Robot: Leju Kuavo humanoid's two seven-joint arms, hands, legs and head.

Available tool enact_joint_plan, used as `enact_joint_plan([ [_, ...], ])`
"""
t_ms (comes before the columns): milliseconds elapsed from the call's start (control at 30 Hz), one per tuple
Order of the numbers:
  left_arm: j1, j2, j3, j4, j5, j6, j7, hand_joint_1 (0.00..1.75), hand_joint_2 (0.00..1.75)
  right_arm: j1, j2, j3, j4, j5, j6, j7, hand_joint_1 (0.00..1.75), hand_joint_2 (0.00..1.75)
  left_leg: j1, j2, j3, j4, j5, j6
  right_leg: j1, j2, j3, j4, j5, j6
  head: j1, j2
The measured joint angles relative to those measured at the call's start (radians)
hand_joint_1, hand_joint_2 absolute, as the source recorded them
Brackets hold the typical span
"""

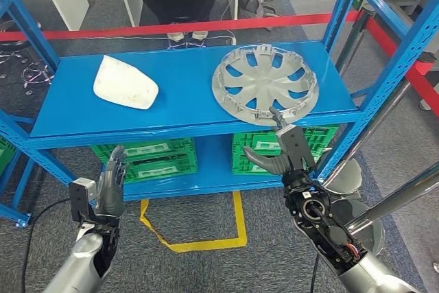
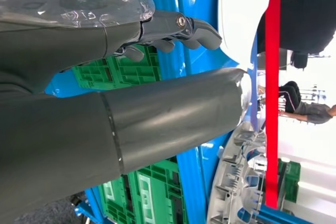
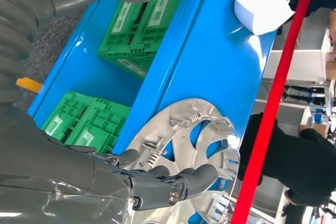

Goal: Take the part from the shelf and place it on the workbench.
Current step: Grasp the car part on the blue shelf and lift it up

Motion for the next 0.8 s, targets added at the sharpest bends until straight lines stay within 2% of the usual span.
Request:
enact_joint_plan([
  [800,0.000,-0.002,0.000,0.000,0.003,0.000,0.000,0.00,0.00,0.008,0.000,0.000,-0.002,0.001,-0.004,0.006,0.00,1.75,0.000,0.000,0.000,0.000,0.000,0.000,0.000,0.000,0.000,0.000,0.000,0.000,0.000,0.000],
])
